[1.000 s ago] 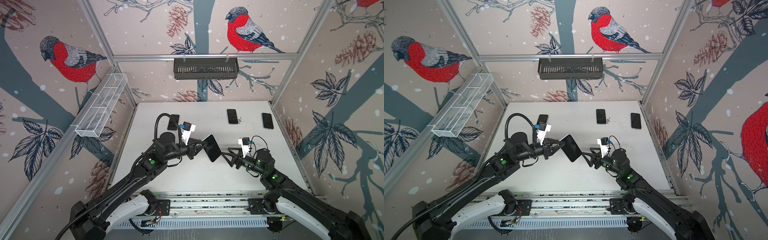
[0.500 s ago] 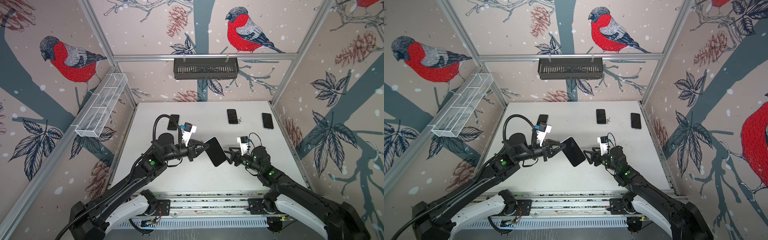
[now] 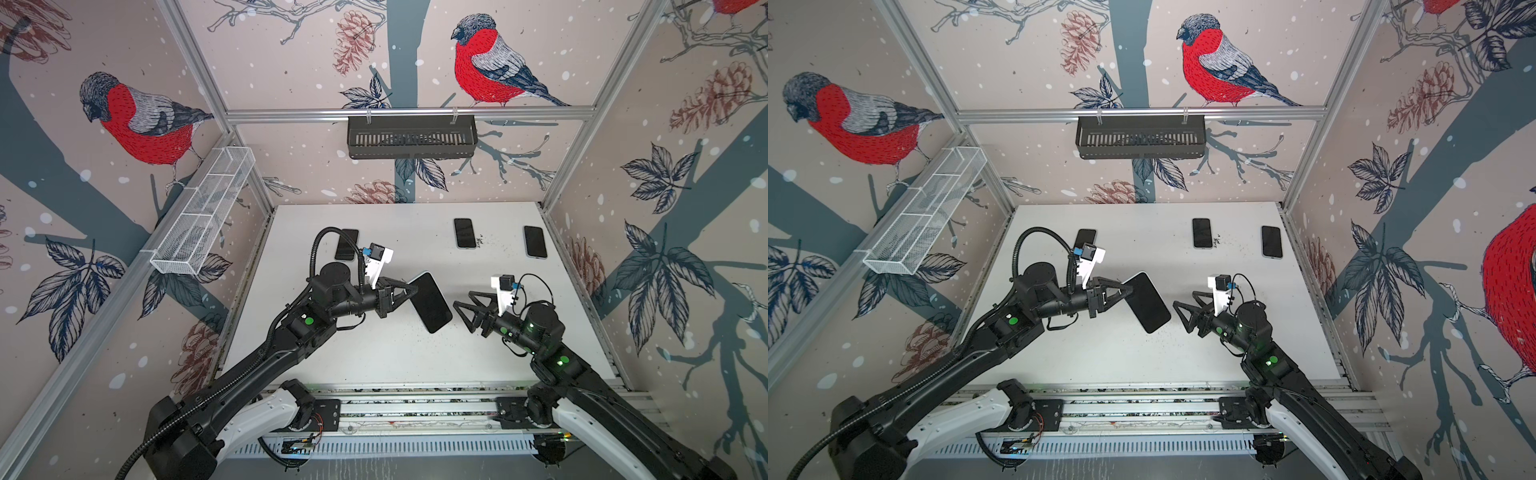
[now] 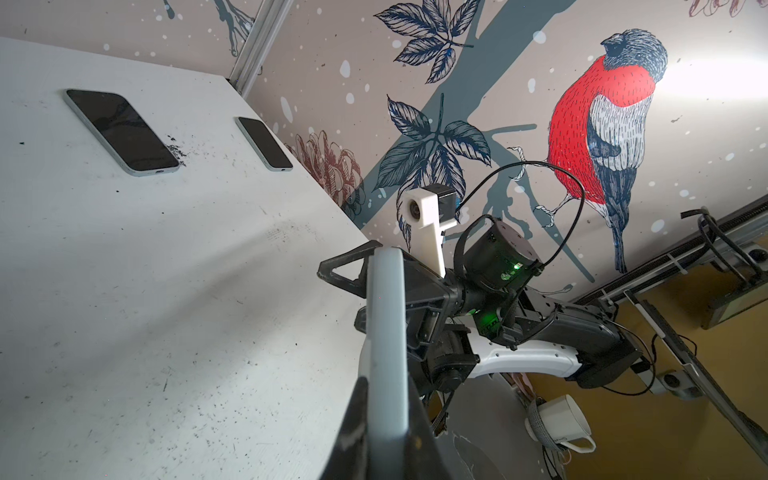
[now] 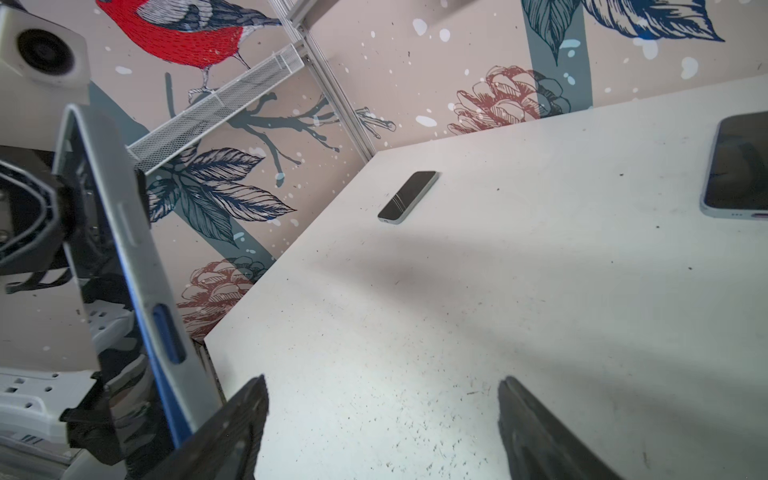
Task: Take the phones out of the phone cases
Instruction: 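Release the case with the right gripper and withdraw it toward the robot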
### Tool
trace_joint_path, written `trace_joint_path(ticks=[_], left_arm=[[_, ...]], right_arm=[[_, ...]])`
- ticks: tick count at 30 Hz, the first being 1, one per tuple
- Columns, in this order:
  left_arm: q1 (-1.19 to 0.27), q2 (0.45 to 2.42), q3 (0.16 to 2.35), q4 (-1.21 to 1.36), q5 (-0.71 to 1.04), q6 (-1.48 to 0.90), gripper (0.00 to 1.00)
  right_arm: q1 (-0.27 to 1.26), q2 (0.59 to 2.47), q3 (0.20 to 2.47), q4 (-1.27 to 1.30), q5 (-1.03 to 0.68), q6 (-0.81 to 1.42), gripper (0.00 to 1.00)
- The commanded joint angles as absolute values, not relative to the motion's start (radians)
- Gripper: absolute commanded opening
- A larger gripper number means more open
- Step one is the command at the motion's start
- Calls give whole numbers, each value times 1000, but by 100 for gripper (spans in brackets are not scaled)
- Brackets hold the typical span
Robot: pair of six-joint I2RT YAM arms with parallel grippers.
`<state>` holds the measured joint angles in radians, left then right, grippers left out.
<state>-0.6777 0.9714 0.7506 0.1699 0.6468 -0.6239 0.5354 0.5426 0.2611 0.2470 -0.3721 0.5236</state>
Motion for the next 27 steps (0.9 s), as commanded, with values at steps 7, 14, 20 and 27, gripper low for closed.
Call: trace_joint_path(ticks=[7,14,20,27], left_arm=[[-658,986,796,219,756,-552,0],[-658,1001,896,16,741,-399,0],[-657,1016,928,-9,717,-412,0],[-633,1044,827,254,768,-650,0]], right_arm=[[546,503,306,231,-541,510,89],[602,523,345,153,-527,445,88],[663,506,313,192,-527,492,87],[671,453,201,441,-589,707,86]])
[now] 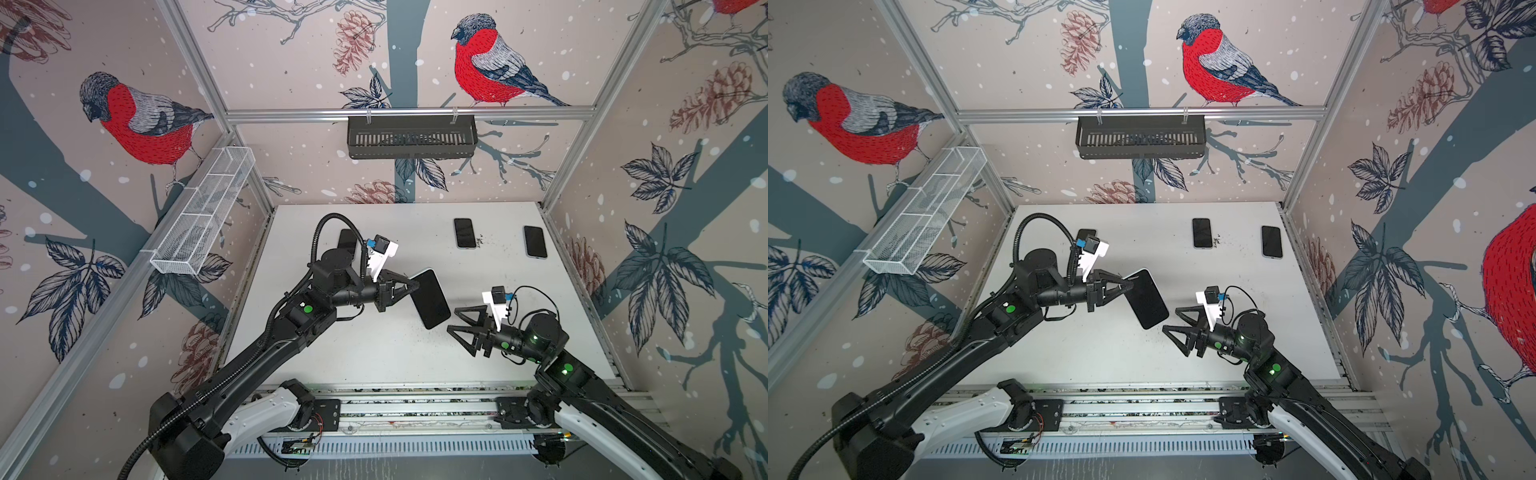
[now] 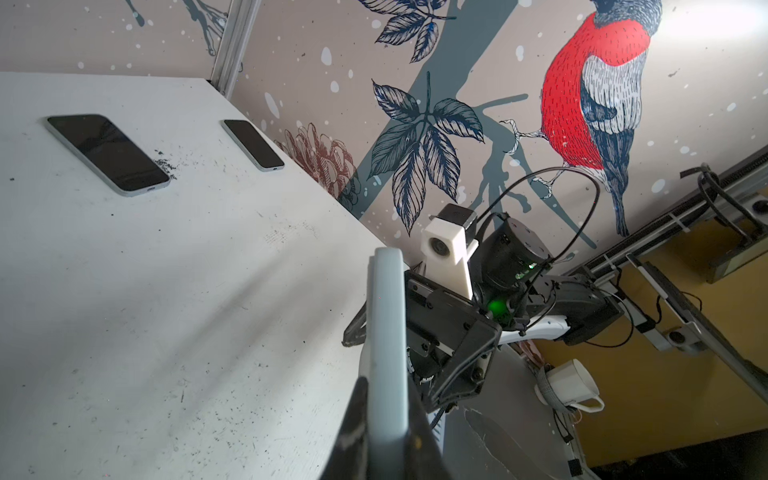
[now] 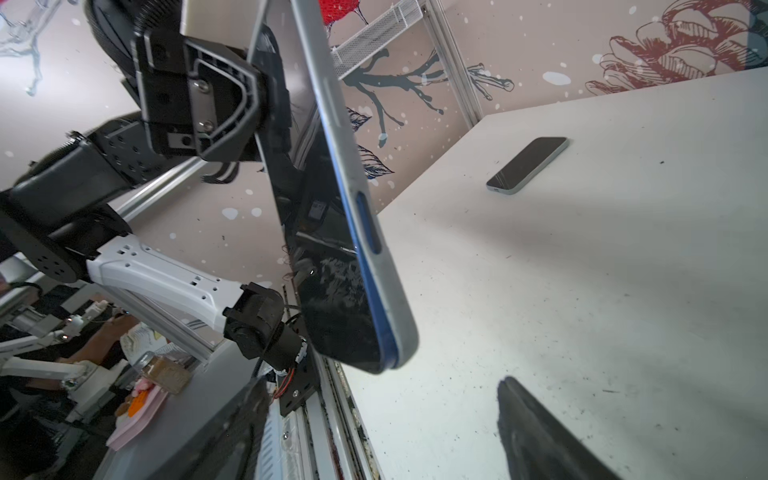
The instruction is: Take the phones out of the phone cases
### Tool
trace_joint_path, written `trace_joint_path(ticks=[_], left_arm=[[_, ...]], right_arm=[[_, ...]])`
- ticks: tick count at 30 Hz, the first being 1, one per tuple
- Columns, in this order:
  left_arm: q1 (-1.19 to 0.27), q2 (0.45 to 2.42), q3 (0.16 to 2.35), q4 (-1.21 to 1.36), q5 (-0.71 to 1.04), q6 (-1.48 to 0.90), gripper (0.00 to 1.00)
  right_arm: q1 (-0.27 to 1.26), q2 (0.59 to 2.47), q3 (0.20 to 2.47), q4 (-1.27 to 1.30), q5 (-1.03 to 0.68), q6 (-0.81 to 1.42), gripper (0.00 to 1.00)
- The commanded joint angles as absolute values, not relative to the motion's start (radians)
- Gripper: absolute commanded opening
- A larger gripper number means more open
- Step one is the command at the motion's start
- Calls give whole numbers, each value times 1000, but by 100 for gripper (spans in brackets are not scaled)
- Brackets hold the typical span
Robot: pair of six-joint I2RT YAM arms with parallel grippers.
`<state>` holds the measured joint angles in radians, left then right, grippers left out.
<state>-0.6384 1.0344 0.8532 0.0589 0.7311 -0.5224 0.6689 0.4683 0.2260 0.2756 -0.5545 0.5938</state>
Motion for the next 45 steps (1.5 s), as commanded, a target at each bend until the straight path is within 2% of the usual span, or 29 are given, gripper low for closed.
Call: trace_joint_path(ticks=[1,7,17,32,45], left_arm=[[-634,1052,813,302,776,-689,0],[-634,1079,745,485,772,-849,0],[-632,1089,711,550,761,-905,0],[-618,1092,673,618,705,-951,0],[-618,1085,659,638,709,-954,0]], right_arm=[[671,449,185,477,-587,739,86],[672,447,132,595,-571,877,86],[673,433,48,801,-569,1047,86],[709,395,3,837,-562,1108,86],[732,434,21,876,-544,1103,87]])
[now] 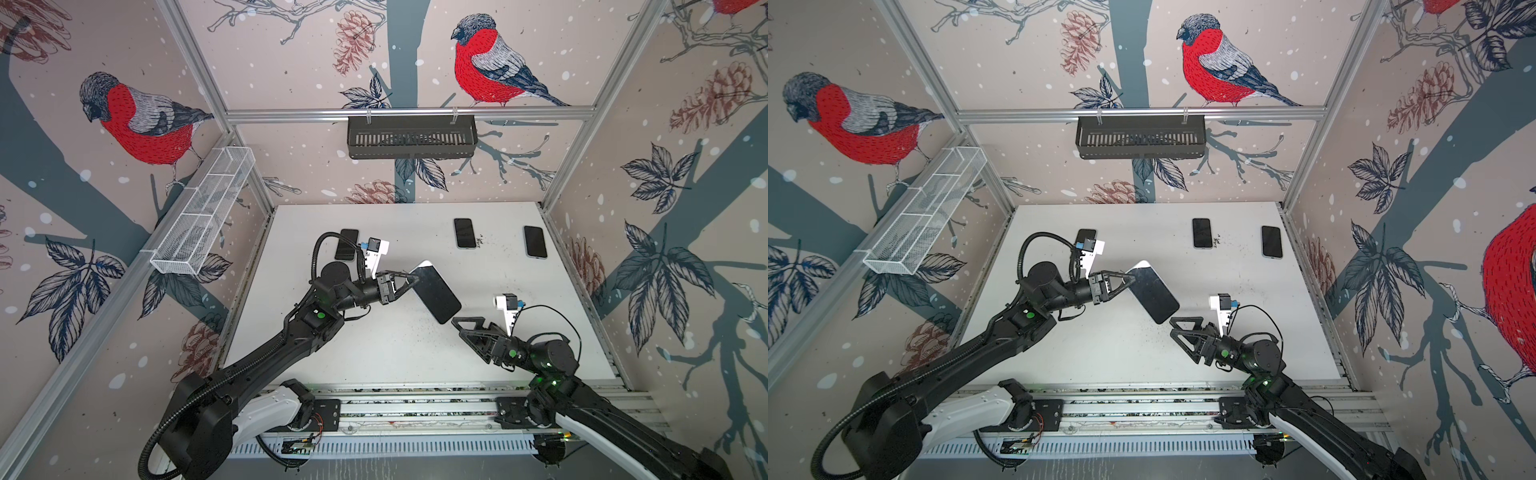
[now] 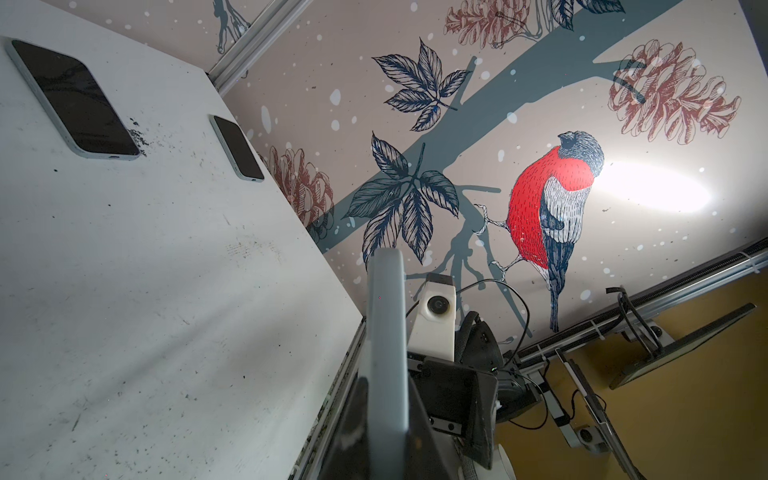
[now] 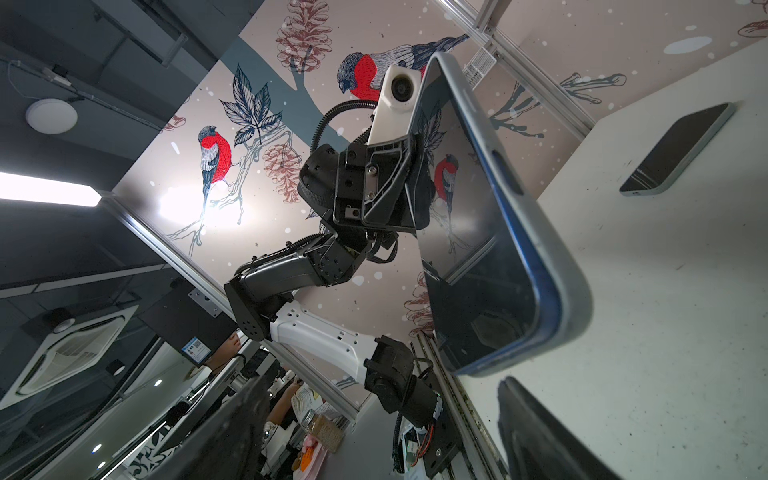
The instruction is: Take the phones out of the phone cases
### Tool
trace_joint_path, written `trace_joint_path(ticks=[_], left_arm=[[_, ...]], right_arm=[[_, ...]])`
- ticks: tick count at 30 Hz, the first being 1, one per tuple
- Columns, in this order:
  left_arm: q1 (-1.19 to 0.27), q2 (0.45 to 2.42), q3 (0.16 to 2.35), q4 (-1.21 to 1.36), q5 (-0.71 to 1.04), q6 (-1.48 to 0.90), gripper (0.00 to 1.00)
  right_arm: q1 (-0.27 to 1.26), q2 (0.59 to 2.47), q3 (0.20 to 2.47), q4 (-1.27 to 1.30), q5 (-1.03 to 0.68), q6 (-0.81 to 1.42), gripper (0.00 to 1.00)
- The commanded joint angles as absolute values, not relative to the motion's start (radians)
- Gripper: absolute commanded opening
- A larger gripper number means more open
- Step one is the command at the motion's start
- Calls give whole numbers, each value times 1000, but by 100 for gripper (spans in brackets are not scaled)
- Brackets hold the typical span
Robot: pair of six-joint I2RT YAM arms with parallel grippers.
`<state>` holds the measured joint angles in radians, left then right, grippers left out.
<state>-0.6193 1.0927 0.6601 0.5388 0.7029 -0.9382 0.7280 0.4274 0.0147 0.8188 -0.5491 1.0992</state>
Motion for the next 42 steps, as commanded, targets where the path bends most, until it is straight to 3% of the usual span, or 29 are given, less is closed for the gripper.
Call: trace_joint_path(ticks=[1,33,42], left_arm=[[-617,1087,657,643,710,-955,0],[-620,1061,599,690,760,-960,0],[-620,1078,575,743,761,-995,0]], right_arm=[[732,435,23,877,-542,1103,87],[726,593,73,943,-515,1069,86],[713,599,73,956,-518,1078,72]])
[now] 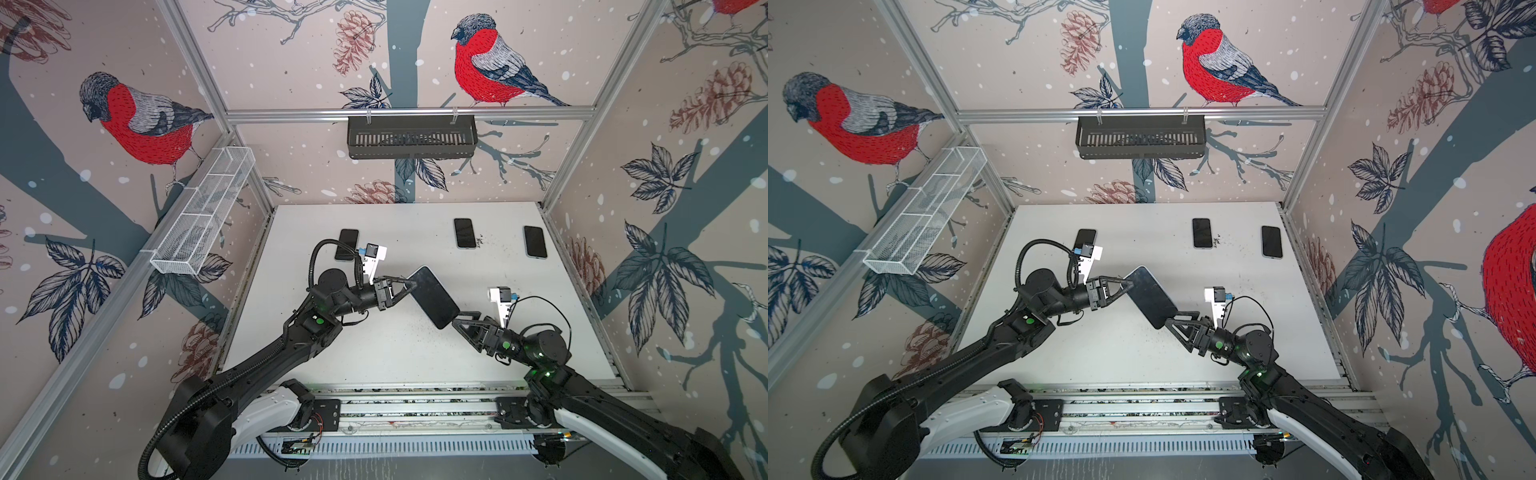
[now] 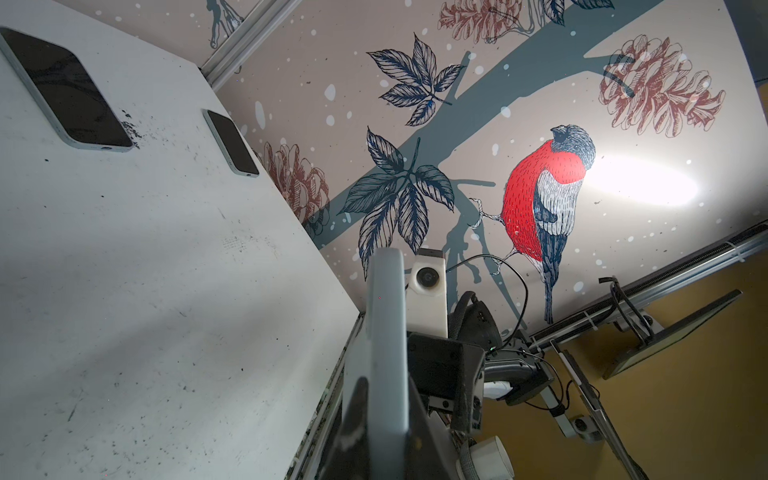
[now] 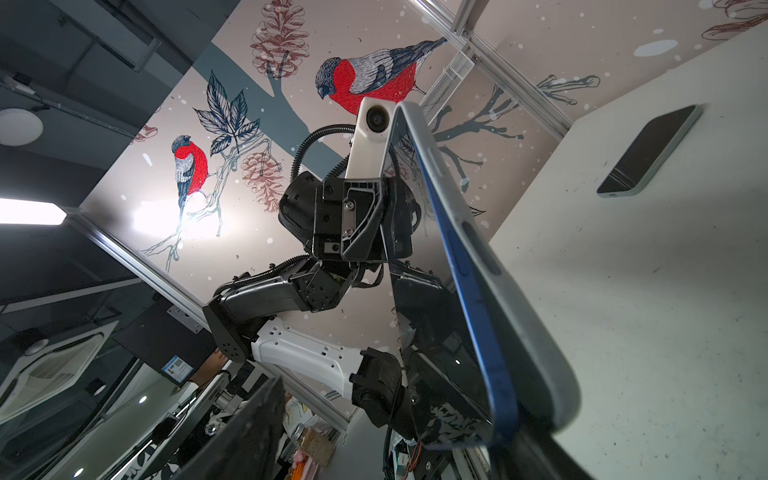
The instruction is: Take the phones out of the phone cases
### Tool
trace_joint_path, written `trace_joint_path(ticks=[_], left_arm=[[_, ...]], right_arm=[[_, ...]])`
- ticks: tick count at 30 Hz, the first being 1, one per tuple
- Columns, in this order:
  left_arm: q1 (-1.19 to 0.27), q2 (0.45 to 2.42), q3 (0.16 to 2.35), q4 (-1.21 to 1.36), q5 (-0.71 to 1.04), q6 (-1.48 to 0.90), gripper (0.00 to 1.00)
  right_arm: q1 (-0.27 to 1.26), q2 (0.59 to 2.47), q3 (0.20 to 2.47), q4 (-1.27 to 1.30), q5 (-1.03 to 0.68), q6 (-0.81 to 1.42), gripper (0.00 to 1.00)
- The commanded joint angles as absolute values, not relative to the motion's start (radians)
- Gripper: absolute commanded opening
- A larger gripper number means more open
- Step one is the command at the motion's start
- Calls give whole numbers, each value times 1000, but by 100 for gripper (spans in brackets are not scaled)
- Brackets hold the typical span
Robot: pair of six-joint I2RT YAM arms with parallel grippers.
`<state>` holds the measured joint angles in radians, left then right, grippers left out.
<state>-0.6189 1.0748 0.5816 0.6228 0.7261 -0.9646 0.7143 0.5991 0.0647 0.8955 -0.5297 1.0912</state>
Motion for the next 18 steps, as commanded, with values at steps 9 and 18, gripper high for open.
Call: trace_joint_path(ticks=[9,18], left_arm=[[-625,1077,565,768,756,-1009,0],[-626,1081,556,776,762,-1015,0]], right_arm=[[709,587,59,937,-516,1077,65],[702,556,38,900,-499,1079,67]])
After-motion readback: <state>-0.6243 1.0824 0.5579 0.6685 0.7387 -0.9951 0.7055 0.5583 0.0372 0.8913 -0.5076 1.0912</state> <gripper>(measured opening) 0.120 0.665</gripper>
